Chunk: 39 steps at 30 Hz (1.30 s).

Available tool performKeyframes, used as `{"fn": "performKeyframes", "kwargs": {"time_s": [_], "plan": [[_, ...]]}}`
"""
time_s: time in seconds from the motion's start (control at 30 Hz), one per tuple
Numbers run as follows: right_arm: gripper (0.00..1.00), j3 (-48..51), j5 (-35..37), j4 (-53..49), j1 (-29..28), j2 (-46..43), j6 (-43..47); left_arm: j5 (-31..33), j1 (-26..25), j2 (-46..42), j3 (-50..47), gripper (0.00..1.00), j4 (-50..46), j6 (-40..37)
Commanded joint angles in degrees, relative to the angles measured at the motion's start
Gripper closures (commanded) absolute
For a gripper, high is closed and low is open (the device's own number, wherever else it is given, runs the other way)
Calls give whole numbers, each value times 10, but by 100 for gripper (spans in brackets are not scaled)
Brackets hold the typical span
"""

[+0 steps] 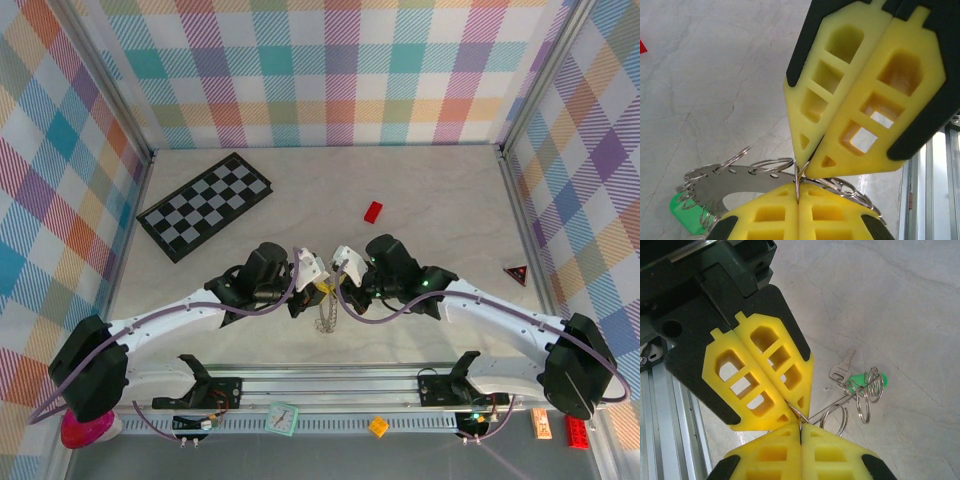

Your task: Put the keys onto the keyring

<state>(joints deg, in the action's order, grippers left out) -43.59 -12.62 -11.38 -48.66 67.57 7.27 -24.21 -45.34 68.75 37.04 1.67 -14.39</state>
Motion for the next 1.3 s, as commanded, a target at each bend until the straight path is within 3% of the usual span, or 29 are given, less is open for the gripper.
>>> {"fn": "performKeyframes", "kwargs": {"time_s": [0.0,0.17,0.3,0.5,0.9,1.27], "plan": [[100,-11,25,38,-4,2,-10,-34,-10,1,21,100,12,-5],[100,-19,86,33,-4,7,-85,-19,-13,-8,15,100,20,-7],[100,-18,131,29,-4,7,-234,38,-29,-22,-9,100,60,-13],[100,21,117,59,-4,0,-408,145,-56,-26,-36,100,111,-33],[100,43,100,67,4,-14,-458,213,-76,-41,-78,100,181,-40],[100,67,89,116,4,-23,-505,244,-80,-21,-111,100,285,14]]}}
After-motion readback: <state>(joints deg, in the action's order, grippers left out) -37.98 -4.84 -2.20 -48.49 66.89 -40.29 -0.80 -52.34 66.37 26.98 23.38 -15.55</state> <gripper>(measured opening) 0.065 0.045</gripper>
